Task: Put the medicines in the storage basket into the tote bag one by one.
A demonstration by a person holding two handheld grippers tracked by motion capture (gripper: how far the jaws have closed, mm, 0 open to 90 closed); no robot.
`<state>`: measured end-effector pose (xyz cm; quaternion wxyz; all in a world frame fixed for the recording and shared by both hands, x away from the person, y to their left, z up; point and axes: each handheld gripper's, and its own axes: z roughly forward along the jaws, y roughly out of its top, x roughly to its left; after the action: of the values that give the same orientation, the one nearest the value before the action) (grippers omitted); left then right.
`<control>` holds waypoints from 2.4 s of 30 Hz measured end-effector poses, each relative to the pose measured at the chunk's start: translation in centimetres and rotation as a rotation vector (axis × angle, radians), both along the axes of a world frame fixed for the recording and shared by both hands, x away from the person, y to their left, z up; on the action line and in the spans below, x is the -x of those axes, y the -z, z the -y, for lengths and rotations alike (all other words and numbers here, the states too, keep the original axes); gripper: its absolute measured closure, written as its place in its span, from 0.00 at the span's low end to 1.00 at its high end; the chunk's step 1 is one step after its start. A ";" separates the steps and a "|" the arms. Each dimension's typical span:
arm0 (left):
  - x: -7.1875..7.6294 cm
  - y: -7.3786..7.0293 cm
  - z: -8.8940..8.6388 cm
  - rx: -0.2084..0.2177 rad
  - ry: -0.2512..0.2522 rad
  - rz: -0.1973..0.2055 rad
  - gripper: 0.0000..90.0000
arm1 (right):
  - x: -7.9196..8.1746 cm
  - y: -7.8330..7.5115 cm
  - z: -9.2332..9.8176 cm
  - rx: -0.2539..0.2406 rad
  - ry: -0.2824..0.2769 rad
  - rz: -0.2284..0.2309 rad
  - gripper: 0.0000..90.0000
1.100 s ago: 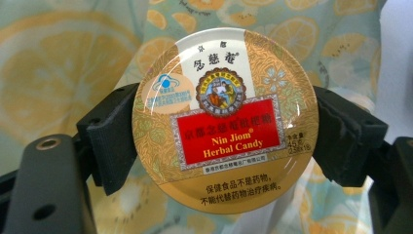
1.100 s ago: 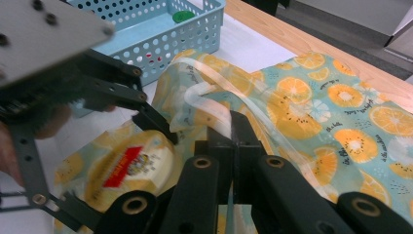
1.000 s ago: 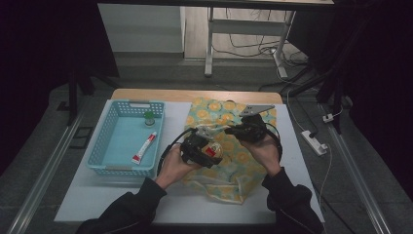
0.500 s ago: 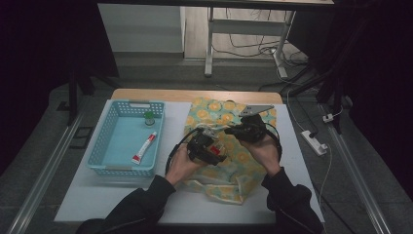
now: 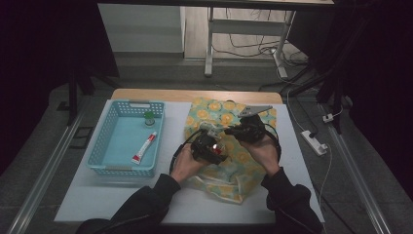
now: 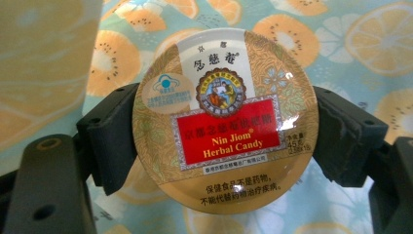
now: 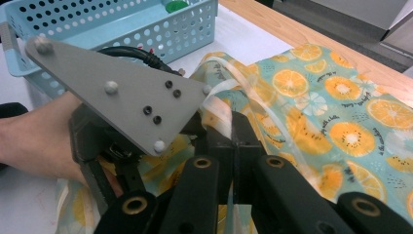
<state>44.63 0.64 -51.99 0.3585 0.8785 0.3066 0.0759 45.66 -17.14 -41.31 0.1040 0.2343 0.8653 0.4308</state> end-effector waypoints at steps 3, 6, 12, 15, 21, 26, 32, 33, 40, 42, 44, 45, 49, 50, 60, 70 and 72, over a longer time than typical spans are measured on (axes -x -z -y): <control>-0.3 0.2 0.3 -0.012 0.001 0.009 0.22 | -0.1 0.1 0.0 0.003 0.004 -0.002 0.99; -0.5 0.5 0.4 -0.022 -0.001 0.019 0.22 | -0.1 0.2 0.0 0.009 0.005 -0.001 0.99; -0.9 1.0 0.6 -0.027 -0.021 0.025 0.22 | -0.3 0.5 0.0 0.015 0.007 -0.008 0.99; -1.0 1.2 0.7 -0.044 -0.031 0.036 0.22 | -0.3 0.7 -0.1 0.018 0.008 -0.010 0.99; -1.0 1.1 0.8 -0.056 -0.023 0.026 0.18 | -0.4 0.7 0.0 0.021 0.011 -0.013 0.99; -0.8 0.5 0.6 -0.036 -0.026 0.021 0.12 | -0.4 0.6 0.2 0.011 0.011 -0.011 0.99; -0.4 -0.7 0.4 0.015 -0.010 -0.010 0.06 | -0.4 0.5 0.3 0.008 0.008 -0.013 0.99; -0.4 -0.9 0.4 0.029 -0.003 -0.023 0.05 | -0.4 0.5 0.3 0.008 0.008 -0.014 0.99; 0.5 -2.2 0.0 0.074 0.032 -0.062 0.00 | -0.3 0.6 0.2 0.007 0.005 -0.016 0.99; 0.8 -2.5 -0.3 0.107 0.033 -0.074 0.00 | -0.3 0.6 0.2 0.008 0.006 -0.017 0.99; 1.0 -2.7 -0.6 0.121 0.039 -0.084 0.00 | -0.3 0.6 0.2 0.009 0.005 -0.017 0.99; 1.1 -2.9 -0.8 0.121 0.043 -0.079 0.00 | -0.3 0.6 0.2 0.010 0.005 -0.017 0.99; 1.6 -3.4 -1.5 0.126 0.055 -0.070 0.00 | -0.3 0.7 0.1 0.010 0.007 -0.018 0.99; 1.7 -3.6 -1.6 0.130 0.058 -0.071 0.00 | -0.3 0.7 0.1 0.011 0.006 -0.018 0.99; 2.9 -4.8 -3.6 0.125 0.071 -0.054 0.00 | -0.3 0.8 0.0 0.017 0.002 -0.020 0.99; 3.6 -5.7 -5.7 0.159 0.076 -0.062 0.00 | -0.2 0.7 0.1 0.017 0.004 -0.018 0.99; 3.6 -5.8 -6.1 0.169 0.080 -0.074 0.00 | -0.2 0.7 0.0 0.019 0.003 -0.017 0.99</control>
<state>41.00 6.72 -46.23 0.4226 0.8588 0.2896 0.0031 45.84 -17.18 -42.05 0.0993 0.2383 0.8698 0.4205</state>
